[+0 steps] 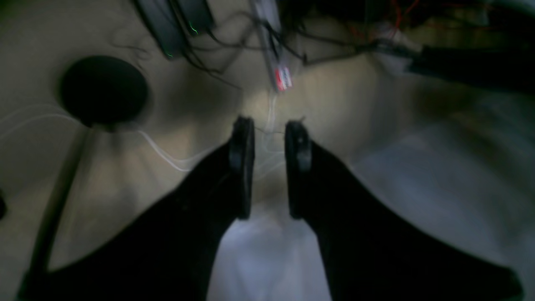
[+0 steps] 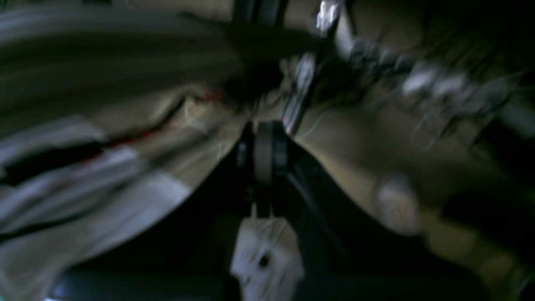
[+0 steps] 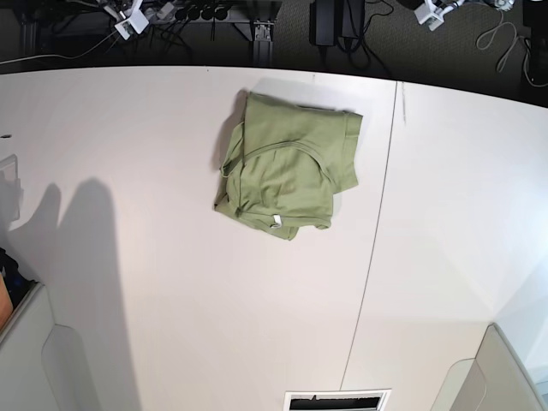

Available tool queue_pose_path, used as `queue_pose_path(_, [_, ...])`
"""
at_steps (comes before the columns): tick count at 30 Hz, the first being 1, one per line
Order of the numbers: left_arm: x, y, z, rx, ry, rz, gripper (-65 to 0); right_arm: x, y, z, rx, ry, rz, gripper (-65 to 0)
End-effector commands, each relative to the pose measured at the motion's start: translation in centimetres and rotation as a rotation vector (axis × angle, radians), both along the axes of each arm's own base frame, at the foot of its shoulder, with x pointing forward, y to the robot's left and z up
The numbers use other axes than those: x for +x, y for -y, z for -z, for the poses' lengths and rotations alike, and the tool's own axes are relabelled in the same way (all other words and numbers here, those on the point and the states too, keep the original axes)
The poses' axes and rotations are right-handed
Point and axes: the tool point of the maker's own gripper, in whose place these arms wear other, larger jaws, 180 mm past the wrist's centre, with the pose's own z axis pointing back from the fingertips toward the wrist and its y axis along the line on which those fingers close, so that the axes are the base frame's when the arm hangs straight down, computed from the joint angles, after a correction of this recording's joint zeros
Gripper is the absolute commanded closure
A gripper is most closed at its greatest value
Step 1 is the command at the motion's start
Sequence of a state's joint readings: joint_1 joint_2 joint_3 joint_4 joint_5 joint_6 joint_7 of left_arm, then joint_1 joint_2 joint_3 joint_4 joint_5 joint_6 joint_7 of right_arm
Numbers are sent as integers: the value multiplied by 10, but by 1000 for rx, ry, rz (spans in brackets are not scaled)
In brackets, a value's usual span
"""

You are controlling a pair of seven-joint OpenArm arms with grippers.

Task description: Layout the t-shirt on the table in an organized manner, then fold the t-shirt properly

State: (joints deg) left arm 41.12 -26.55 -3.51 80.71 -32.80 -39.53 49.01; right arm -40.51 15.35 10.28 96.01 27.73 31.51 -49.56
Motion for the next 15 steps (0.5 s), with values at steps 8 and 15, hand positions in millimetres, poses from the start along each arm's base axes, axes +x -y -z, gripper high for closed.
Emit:
queue_pose_path(8, [-4,11,67,68,-155,64,-129,-58,23,68,-145,-302,14,0])
queue_pose_path(15, [21,35,92,86,-180,112,-130,-29,18,93,-153,-339,43,0])
